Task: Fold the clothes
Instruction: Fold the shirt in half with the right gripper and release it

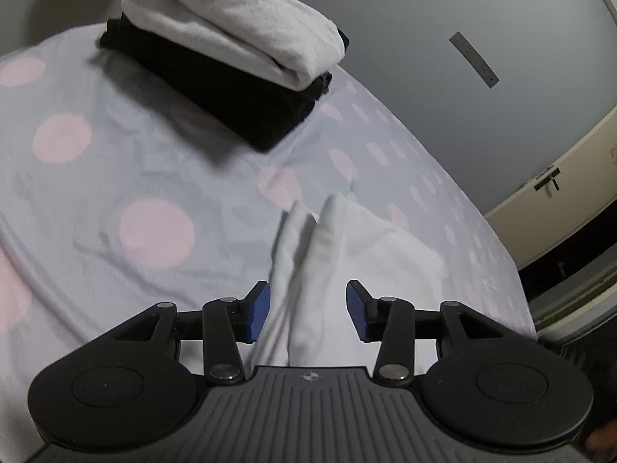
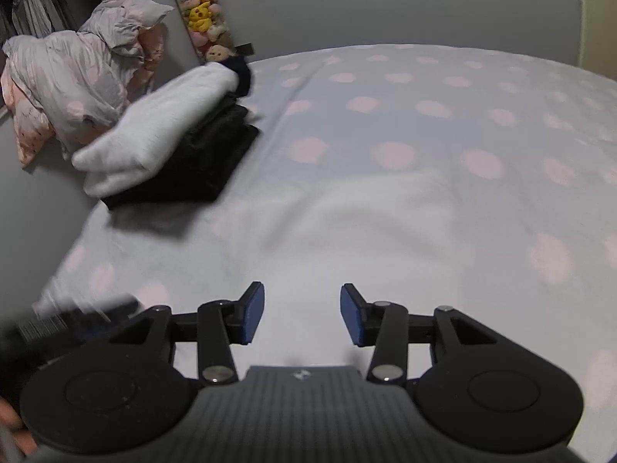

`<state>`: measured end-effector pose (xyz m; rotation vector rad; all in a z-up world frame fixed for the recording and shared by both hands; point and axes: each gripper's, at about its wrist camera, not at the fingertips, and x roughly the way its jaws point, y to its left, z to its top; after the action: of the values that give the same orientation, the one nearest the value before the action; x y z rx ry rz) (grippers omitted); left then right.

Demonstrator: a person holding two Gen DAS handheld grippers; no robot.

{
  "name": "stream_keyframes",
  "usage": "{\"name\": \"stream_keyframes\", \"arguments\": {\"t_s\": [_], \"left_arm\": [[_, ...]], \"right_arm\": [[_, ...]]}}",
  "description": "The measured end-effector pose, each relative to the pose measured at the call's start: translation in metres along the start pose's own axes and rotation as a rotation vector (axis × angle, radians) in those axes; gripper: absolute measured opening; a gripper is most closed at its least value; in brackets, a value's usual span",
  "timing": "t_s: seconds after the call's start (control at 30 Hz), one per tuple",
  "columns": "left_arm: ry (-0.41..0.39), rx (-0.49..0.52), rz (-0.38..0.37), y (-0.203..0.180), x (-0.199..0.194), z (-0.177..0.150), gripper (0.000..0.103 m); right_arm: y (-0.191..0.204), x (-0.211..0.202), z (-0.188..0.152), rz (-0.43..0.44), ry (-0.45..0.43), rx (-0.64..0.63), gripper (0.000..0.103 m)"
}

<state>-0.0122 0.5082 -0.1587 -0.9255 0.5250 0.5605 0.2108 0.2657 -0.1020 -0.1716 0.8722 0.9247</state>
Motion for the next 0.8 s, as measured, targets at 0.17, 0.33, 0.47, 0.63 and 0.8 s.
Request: {"name": "stream_keyframes", "arguments": {"t_s": [0.17, 0.33, 0.47, 0.63, 0.8], "left_arm": [[0.069, -0.020, 0.037, -0.002, -0.009, -0.027, 0.057], [0.165, -0.027, 0.054, -0.004, 0.002, -0.043, 0.057], [0.211, -0.028, 0.090, -0.001, 0.017, -0.051, 0.041], [0.179, -0.016, 0.042, -0.002, 0.018, -0.052, 0.011], [0.078, 0.009, -0.023, -0.010, -0.001, -0.052, 0.006]], "right_arm": [[-0.045, -0.030, -0.069, -0.057, -0.017, 0.017, 0.051], [-0.054, -0.037, -0.126, -0.091, -0.007, -0.045, 0.056], [-0.037, -0.030, -0.148, -0.107, 0.008, -0.203, 0.058], [-0.032, -0.008, -0.149, -0.176, 0.053, -0.253, 0.053], [-0.049, -0.014, -0.147, -0.187, 0.030, -0.136, 0.011]]}}
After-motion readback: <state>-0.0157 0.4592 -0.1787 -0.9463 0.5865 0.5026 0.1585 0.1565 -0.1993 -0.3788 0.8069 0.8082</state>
